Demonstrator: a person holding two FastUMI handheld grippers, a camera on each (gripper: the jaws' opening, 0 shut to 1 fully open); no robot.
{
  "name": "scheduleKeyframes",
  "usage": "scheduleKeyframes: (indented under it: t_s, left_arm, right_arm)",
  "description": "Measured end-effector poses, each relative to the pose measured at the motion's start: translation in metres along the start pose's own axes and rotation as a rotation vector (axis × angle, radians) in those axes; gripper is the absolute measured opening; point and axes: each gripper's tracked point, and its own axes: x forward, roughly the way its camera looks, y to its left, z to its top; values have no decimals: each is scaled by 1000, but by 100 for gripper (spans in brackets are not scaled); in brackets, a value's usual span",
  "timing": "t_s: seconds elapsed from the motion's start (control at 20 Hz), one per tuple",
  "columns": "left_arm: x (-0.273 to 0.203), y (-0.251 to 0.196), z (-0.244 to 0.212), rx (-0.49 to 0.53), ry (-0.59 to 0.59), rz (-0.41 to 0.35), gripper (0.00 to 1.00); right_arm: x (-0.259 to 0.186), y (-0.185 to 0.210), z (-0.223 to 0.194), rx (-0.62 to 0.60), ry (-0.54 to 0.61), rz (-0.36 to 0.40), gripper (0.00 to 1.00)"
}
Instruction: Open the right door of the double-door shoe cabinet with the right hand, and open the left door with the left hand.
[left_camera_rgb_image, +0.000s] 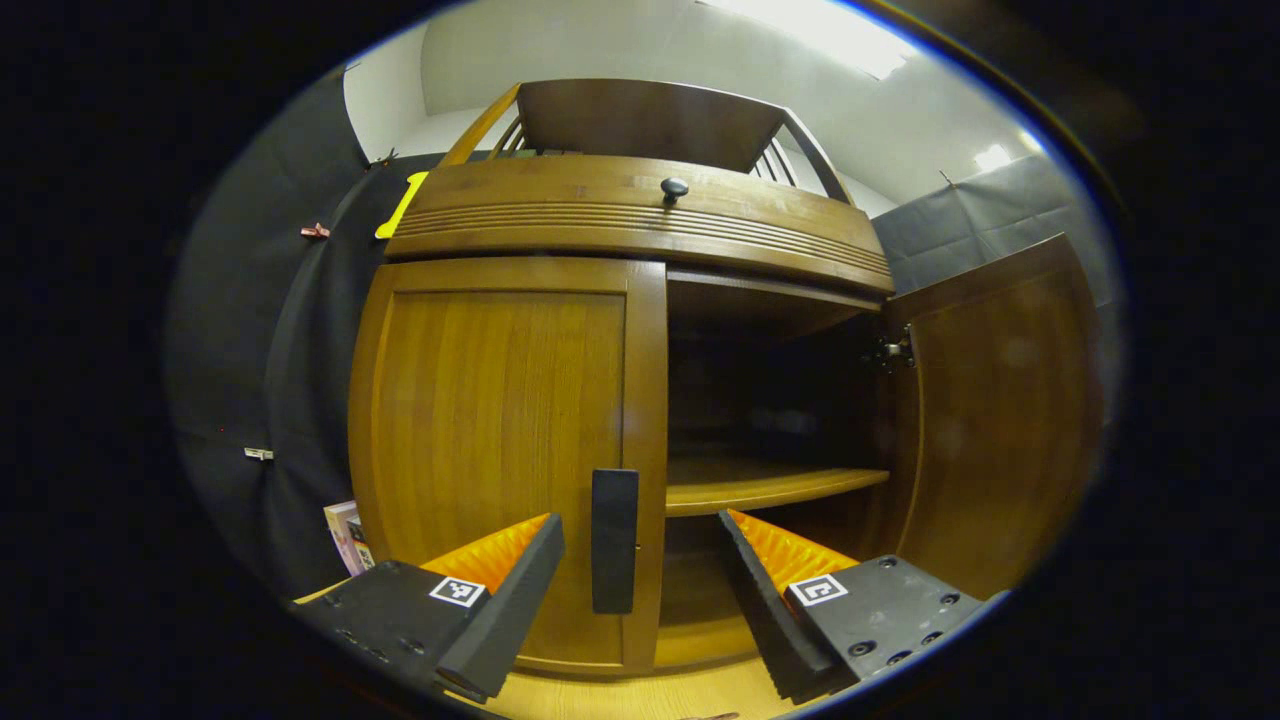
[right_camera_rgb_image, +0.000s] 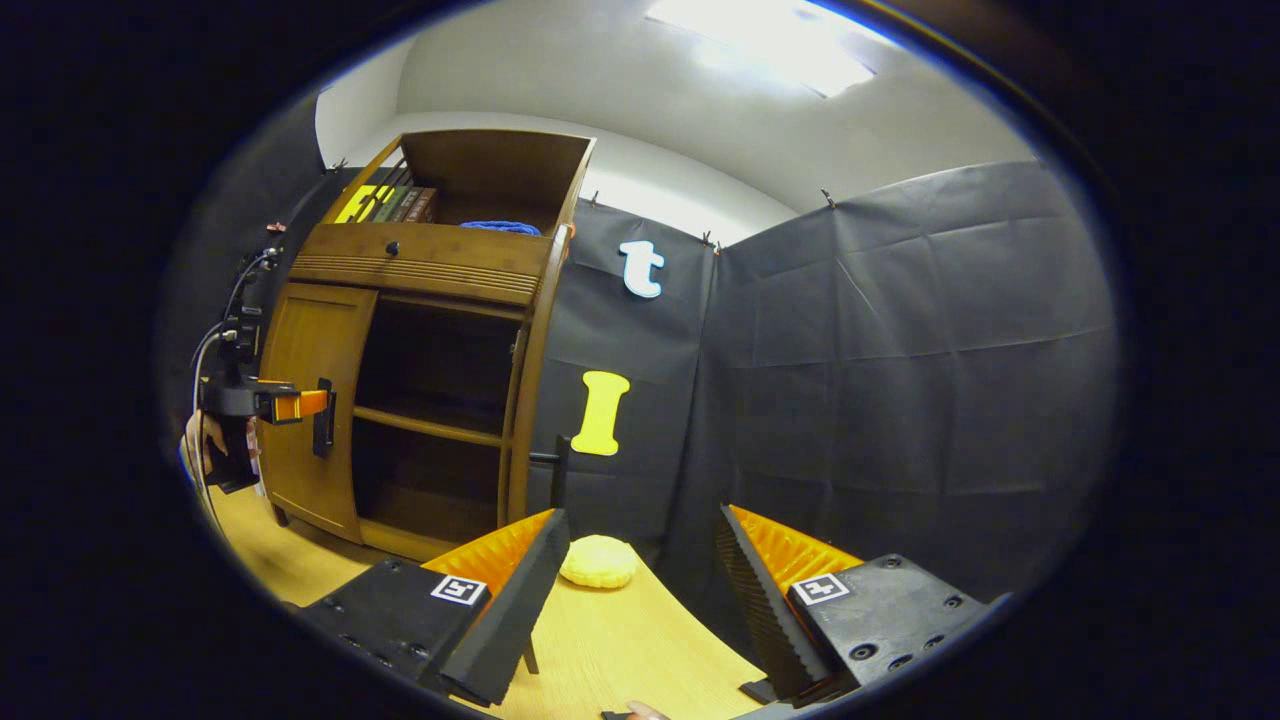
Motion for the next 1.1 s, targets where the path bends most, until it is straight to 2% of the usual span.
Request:
scheduleKeyframes:
  t_s: [0.2, 0.35, 0.6, 0.75, 0.85, 1.1]
  left_arm:
    - [16, 2, -9, 9, -11, 12, 92]
    - [37, 8, -7, 25, -30, 32, 91]
    - [53, 14, -28, 18, 9, 50, 71]
    - [61, 22, -41, 33, 36, 72, 50]
    - [60, 23, -40, 16, 21, 60, 36]
    - [61, 23, -40, 25, 21, 53, 33]
  right_arm:
    - [6, -20, -18, -25, 26, -59, 95]
    - [10, -21, -33, 2, 68, -64, 95]
    - [16, -36, -57, 15, 115, -106, 95]
    - [22, -35, -63, 7, 125, -107, 95]
    - [24, -36, -71, -8, 146, -101, 95]
    - [23, -31, -75, -13, 171, -77, 95]
